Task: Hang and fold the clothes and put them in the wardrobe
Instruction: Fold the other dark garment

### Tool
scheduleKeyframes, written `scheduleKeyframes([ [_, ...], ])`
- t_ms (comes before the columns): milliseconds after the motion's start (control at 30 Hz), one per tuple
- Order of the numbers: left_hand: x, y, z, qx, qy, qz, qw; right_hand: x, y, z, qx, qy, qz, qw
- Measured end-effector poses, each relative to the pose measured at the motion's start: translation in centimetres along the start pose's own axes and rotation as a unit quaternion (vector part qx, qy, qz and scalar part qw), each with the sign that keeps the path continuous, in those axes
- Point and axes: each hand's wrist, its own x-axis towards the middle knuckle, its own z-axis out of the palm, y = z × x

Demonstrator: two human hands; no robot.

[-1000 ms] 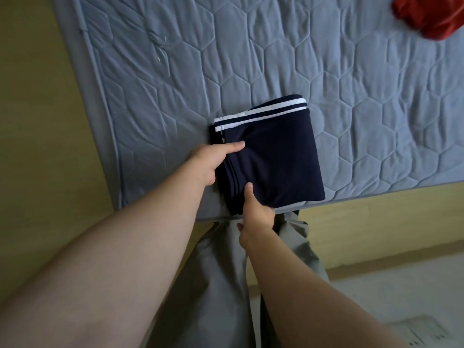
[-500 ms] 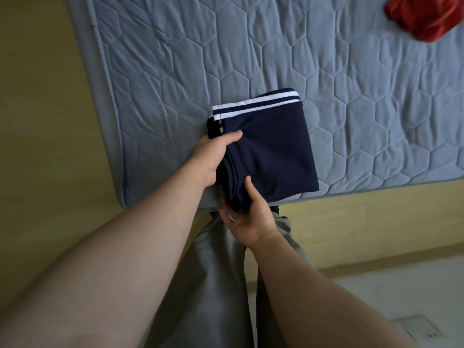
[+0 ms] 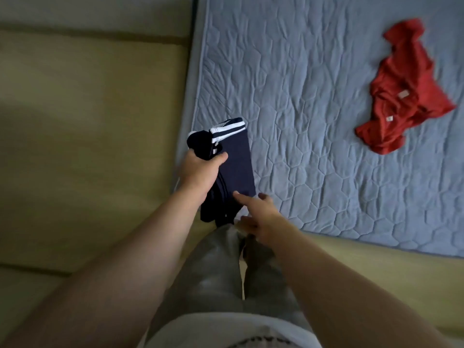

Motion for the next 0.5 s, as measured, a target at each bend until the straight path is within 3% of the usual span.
scheduleKeyframes([
  [133,-4.8,5.5,-7.2,-0.085,0.067,0.025,0.994,-7.5,-3.4,3.2,-0.107,-0.033,-0.059,0.992],
  [233,-8.1,9.2,-13.4,-0.133,0.114,0.045,0.984,-12.7,-4.9,7.0,-0.238,-0.004,-0.206,0.949],
  [300,-10.1,11.3,-17.8,-0.166,0.141,0.055,0.974,-16.2,-5.4,9.8,-0.315,0.000,-0.310,0.897],
  [400,-12.5,13.5,-24.6,-0.212,0.193,0.067,0.956,-21.2,-5.8,14.1,-0.437,0.015,-0.469,0.768],
  [500,-14.1,14.6,-32.0,-0.208,0.235,0.089,0.945,-26.1,-5.8,19.9,-0.472,-0.072,-0.570,0.669],
])
